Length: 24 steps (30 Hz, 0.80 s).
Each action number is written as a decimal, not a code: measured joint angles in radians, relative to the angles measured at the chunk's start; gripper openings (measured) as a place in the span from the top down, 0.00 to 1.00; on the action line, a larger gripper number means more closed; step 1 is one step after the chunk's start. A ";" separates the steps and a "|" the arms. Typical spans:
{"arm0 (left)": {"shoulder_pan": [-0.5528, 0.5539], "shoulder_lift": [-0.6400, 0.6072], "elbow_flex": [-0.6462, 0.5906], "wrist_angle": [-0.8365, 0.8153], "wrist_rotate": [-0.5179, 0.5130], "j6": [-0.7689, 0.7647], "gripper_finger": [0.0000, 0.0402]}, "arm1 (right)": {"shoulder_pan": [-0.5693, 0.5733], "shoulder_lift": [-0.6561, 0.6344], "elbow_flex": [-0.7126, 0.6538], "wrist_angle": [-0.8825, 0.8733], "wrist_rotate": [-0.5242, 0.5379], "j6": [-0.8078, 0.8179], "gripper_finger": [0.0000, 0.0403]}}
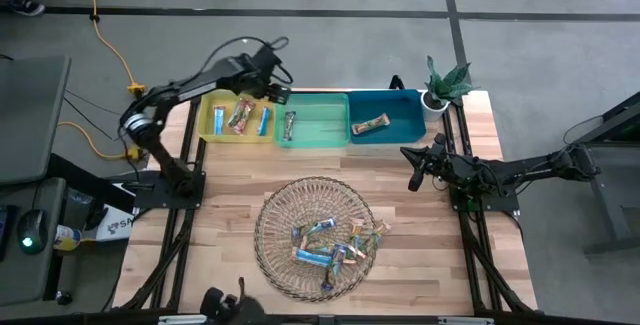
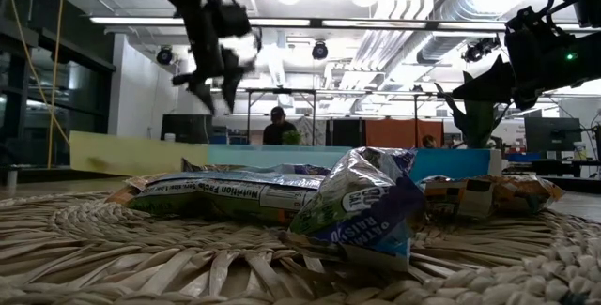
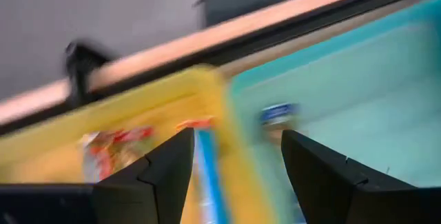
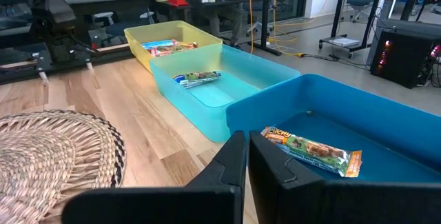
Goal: Pick and place Granola Bars by type
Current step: Put the blue granola bar into the green bin
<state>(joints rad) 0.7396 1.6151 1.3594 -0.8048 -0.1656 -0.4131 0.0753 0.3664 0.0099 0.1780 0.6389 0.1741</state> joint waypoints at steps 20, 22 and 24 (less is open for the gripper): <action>-0.560 -0.227 0.000 0.070 0.365 0.222 0.46 | 0.000 0.000 0.000 0.000 0.000 0.000 1.00; -0.640 -0.227 0.000 0.069 0.279 0.195 0.46 | 0.000 0.000 0.000 0.000 0.000 0.000 1.00; -0.715 -0.225 0.000 0.070 0.195 0.158 0.46 | 0.000 0.000 0.000 0.000 0.000 0.000 1.00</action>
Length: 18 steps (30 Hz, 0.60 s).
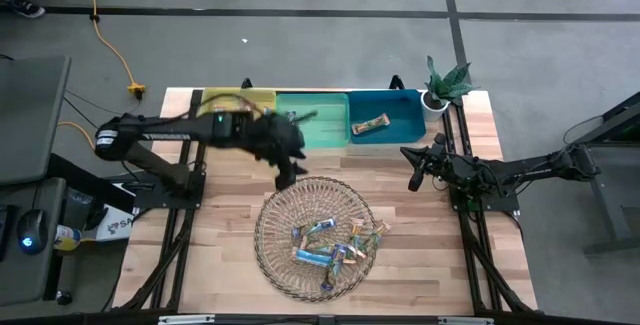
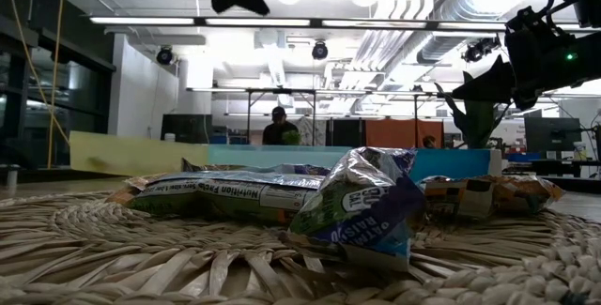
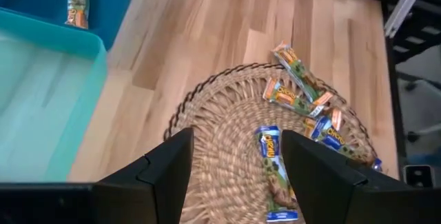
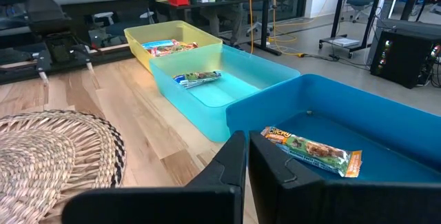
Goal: Pick and place Granola Bars by type
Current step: Put the blue granola bar into the green bin
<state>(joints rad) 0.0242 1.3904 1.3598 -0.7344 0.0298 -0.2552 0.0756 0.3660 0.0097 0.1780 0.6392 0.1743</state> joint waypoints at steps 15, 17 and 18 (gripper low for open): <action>-0.333 0.092 0.001 0.052 -0.355 -0.242 0.46 | 0.000 -0.001 0.000 0.003 -0.001 0.000 1.00; -0.350 0.118 -0.001 0.044 -0.353 -0.253 0.46 | 0.000 0.003 0.000 0.008 -0.002 0.000 1.00; -0.357 0.133 0.000 0.064 -0.350 -0.261 0.46 | 0.000 0.004 0.000 0.002 -0.001 0.000 1.00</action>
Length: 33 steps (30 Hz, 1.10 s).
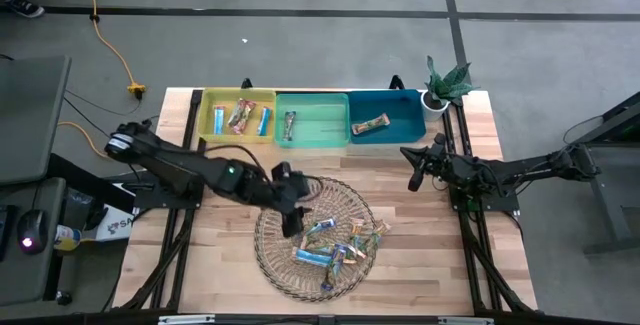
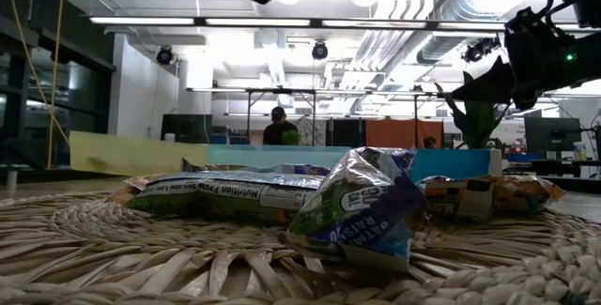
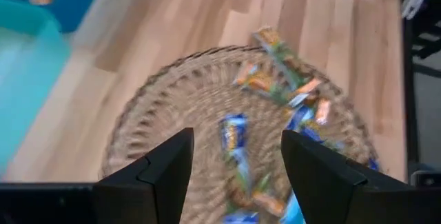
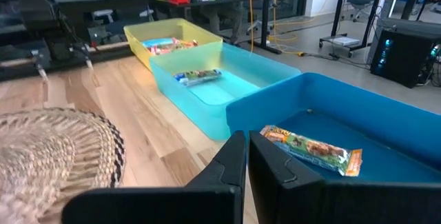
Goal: Pick and place Granola Bars by type
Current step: Put the blue granola bar into the green bin
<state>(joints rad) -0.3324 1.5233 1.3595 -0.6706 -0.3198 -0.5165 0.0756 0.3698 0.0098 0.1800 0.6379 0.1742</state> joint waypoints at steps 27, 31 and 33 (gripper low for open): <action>0.014 0.303 0.001 0.045 0.153 -0.094 0.46 | 0.000 0.029 0.000 0.001 -0.046 0.000 1.00; 0.022 0.326 0.000 0.048 0.164 -0.094 0.46 | 0.000 0.029 0.000 -0.001 -0.047 0.000 1.00; 0.027 0.329 0.000 0.045 0.164 -0.093 0.46 | 0.000 0.029 0.000 -0.001 -0.047 0.000 1.00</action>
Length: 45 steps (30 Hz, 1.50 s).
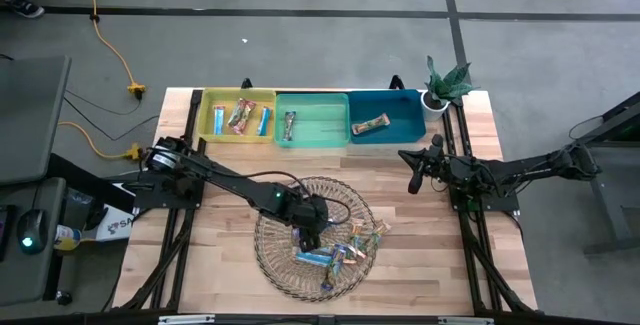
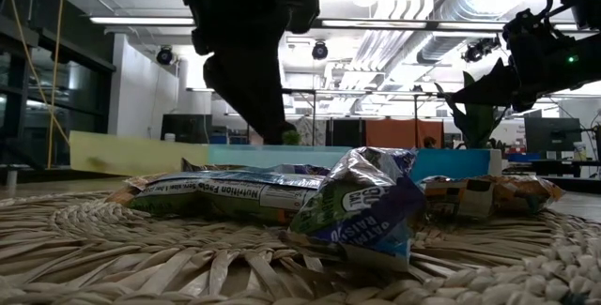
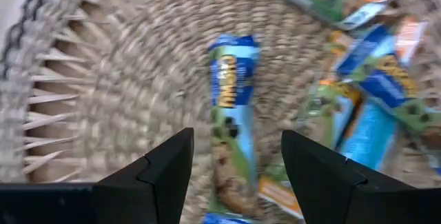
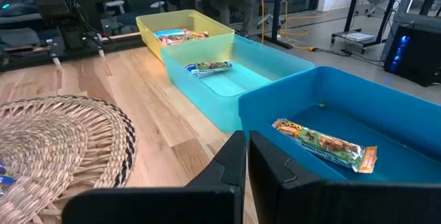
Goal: Pick and place Granola Bars by type
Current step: Put the blue granola bar into the green bin
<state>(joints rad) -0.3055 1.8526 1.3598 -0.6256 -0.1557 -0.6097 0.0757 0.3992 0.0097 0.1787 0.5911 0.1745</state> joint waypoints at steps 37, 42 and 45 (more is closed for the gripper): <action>0.076 0.113 0.001 0.055 0.166 0.074 0.46 | 0.000 0.000 0.000 0.002 -0.001 0.000 1.00; 0.076 0.133 0.000 0.062 0.179 0.062 0.46 | 0.000 0.000 0.000 0.005 0.000 0.000 1.00; 0.076 0.135 0.000 0.068 0.194 0.059 0.46 | 0.000 0.000 0.000 0.003 -0.001 0.000 1.00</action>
<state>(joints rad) -0.2291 1.9876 1.3602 -0.5575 0.0384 -0.5503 0.0756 0.3995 0.0099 0.1821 0.5897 0.1745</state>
